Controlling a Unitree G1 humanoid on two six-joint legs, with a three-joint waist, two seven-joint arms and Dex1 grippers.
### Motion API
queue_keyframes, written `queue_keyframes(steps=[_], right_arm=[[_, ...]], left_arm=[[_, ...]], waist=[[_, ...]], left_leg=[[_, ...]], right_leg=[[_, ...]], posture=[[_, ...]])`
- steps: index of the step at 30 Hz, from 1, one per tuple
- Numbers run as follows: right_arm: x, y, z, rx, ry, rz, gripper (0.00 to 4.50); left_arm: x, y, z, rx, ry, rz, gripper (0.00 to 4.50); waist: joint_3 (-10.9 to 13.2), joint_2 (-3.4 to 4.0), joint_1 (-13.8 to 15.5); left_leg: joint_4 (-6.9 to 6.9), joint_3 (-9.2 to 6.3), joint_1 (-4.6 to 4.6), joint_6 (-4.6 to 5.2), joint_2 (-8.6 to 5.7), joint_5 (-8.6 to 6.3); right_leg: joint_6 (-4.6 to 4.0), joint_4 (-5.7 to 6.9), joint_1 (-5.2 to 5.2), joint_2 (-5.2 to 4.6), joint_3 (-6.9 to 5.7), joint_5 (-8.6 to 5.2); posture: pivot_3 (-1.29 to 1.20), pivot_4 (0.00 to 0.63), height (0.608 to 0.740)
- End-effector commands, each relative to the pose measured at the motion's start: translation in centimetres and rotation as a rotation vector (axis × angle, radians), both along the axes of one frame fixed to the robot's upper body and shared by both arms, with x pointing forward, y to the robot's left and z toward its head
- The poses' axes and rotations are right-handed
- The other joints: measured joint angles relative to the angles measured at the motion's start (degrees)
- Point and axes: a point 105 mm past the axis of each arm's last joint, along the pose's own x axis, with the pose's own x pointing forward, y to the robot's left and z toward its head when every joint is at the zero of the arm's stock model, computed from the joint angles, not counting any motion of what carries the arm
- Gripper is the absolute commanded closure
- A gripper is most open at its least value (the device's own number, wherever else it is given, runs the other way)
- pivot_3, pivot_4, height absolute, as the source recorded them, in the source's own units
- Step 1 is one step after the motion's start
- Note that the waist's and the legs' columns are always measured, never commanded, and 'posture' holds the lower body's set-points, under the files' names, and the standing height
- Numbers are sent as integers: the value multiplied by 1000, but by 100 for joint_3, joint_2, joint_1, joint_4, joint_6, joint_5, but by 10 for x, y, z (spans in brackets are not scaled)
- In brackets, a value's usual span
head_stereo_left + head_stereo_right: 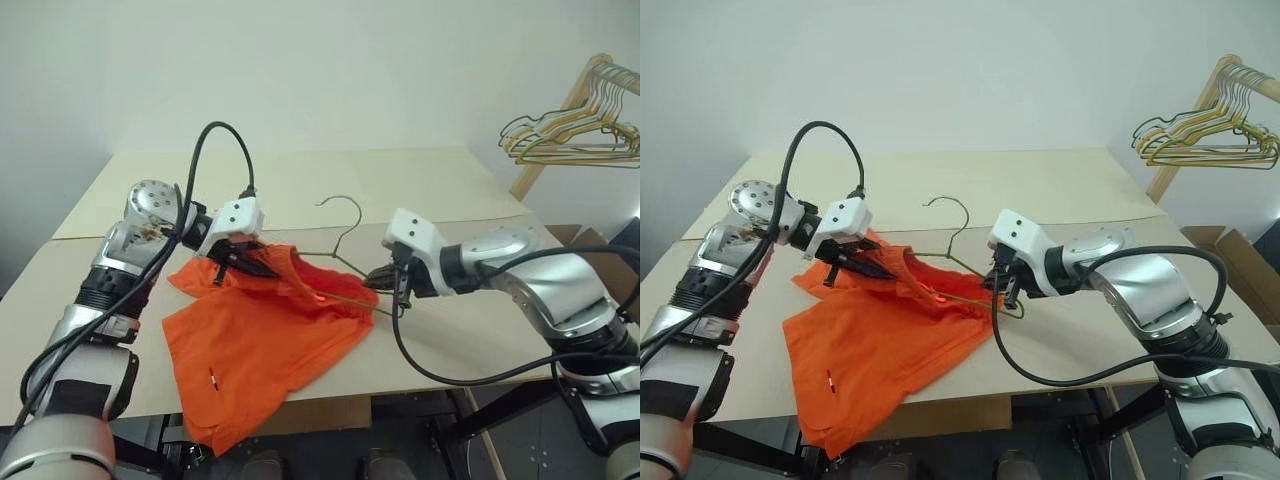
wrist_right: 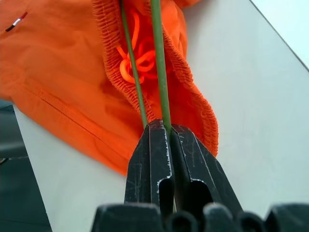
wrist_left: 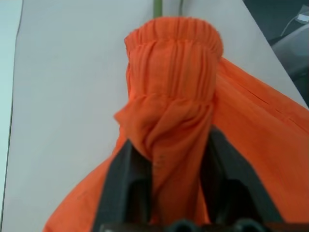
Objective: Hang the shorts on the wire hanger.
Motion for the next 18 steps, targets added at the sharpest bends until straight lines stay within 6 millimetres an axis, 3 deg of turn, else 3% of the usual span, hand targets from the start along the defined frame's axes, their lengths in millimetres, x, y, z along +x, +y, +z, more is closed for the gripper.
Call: queue_keyframes(steps=[1,8,18], right_arm=[[4,3,27,10,-148,24,4500],[4,6,39,-14,-254,68,4500],[4,6,45,-39,-318,102,4500]], left_arm=[[0,-2,14,10,-32,-30,2020],[12,4,6,129,-66,-16,387],[25,0,2,164,-67,1,387]], waist=[[0,0,2],[0,0,4],[0,0,-1]], left_leg=[[0,0,1,0,0,0],[0,1,0,0,-1,0],[0,3,-1,0,-1,0]], right_leg=[[0,1,0,0,0,0],[0,1,0,0,-1,0],[0,0,-1,0,-1,0]], posture=[[26,0,740],[22,0,740],[14,0,740]])
